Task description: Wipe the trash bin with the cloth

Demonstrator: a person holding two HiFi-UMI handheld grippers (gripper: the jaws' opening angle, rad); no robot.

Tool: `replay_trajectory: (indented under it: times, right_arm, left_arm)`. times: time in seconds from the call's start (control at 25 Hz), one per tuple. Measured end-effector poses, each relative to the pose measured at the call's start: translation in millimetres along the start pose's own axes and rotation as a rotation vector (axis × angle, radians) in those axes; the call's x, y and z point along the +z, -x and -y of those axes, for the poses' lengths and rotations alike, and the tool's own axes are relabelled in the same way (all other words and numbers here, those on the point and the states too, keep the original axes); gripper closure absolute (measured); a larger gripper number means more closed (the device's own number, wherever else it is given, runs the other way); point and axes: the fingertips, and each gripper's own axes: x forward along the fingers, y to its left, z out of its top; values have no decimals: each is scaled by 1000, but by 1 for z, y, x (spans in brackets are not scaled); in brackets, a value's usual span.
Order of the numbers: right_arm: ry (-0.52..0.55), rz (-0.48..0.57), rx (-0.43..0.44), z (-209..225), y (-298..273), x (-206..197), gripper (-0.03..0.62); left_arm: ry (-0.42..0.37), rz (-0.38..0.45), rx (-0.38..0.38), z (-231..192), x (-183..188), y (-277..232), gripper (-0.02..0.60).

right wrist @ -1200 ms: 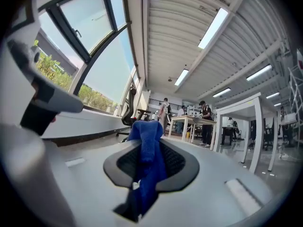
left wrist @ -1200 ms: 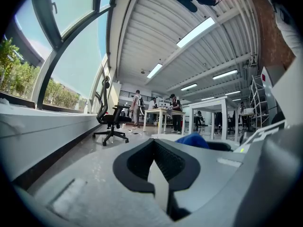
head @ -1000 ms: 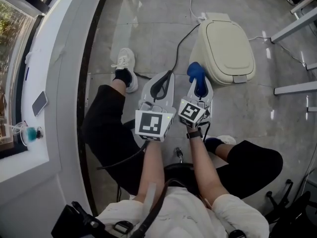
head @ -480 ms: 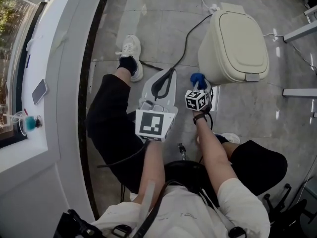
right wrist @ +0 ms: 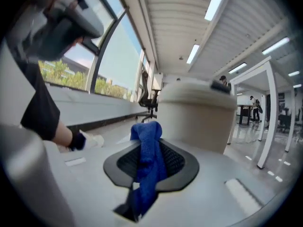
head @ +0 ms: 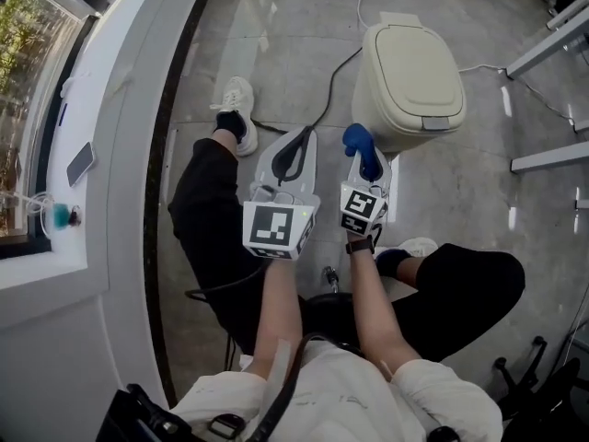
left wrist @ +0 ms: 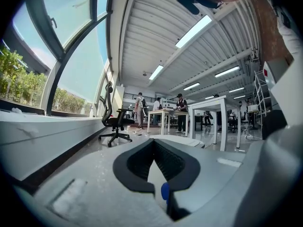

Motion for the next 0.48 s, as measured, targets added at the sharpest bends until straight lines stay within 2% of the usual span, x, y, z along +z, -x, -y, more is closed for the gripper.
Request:
replay_trajectory:
  times: [0.12,0.24,0.36,0.48]
  right_arm:
    - [-96,230,8,9,36,88,530]
    - [-191,371,-10,36,54,140,530]
    - [-257,356,-71,65,54,135,530]
    - [-331,211,-98,73,39,73,530]
  left_arm:
    - [6,35,0,8,14,5,586]
    - [8,69,-25,22,30,4,585]
    - [0,83,-70,39,40,2,586]
    - [-11,79,-98,53,38,-1,586]
